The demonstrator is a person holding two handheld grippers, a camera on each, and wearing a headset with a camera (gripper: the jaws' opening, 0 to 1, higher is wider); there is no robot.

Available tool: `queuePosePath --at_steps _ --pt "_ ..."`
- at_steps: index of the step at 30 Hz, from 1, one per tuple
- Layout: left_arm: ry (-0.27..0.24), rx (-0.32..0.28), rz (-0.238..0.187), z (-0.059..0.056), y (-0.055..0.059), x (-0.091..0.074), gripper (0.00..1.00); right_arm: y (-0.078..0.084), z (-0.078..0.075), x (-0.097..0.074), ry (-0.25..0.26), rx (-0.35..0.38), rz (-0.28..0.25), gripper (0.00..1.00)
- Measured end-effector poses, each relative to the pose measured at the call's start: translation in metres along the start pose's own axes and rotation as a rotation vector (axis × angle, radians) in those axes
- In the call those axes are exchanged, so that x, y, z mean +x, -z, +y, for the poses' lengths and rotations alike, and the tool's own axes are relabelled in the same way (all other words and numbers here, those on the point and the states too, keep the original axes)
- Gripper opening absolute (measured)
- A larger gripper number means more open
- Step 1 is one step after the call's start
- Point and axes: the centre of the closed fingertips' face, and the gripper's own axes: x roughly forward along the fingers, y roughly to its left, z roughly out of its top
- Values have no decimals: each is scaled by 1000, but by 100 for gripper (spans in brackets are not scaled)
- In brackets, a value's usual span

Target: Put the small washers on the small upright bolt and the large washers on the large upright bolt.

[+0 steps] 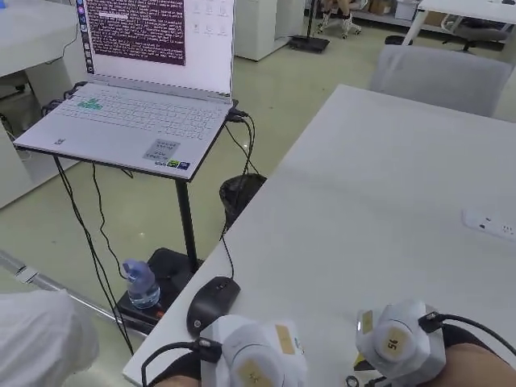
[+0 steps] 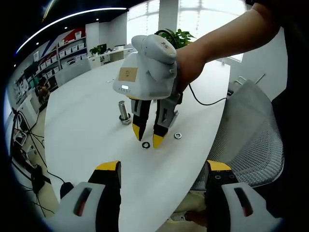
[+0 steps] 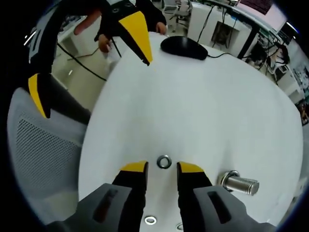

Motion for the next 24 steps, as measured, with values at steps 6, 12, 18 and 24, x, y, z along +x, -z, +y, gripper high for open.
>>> queuePosePath --at_steps 6,12,18,24 --pt "0 -6 -3 1 1 -1 70 1 -3 2 5 8 5 22" --pt "4 -5 -6 1 1 0 69 1 -1 2 13 1 9 20" --pt "5 -4 -6 1 1 0 69 0 -3 2 22 6 3 17" --pt "2 -7 -5 2 1 0 68 -1 -3 2 26 5 27 14"
